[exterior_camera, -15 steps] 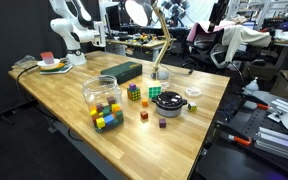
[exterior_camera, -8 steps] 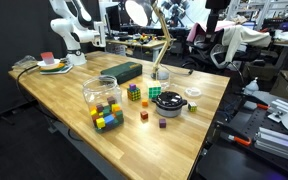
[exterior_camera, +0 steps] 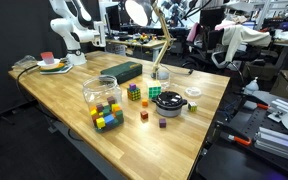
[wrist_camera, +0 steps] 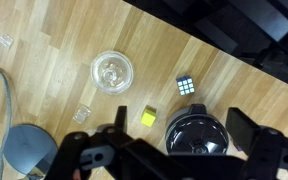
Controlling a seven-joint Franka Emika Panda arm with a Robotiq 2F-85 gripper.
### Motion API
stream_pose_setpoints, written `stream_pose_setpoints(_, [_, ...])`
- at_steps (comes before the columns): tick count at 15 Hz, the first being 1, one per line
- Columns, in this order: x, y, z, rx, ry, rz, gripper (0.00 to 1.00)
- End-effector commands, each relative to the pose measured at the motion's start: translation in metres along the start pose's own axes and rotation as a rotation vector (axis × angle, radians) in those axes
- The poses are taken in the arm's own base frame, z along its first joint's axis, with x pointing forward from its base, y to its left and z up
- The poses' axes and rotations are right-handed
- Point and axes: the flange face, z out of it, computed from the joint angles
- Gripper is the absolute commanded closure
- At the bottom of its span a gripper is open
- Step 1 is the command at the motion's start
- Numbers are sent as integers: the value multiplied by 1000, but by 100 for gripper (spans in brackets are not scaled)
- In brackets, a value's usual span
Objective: Pick up the small square box and put them on top of the big square box
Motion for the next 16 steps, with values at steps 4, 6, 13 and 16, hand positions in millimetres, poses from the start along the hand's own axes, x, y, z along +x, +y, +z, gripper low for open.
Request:
stream_pose_setpoints(4, [6,-9,8,12,-20,-66,0])
stream_pose_setpoints(6, [14,-22,23,27,-53,-139,0])
stream_pose_setpoints(13, [23,-64,96,215,-150,-306,0])
stream_pose_setpoints(16, [26,-65,93,193,-174,-286,0])
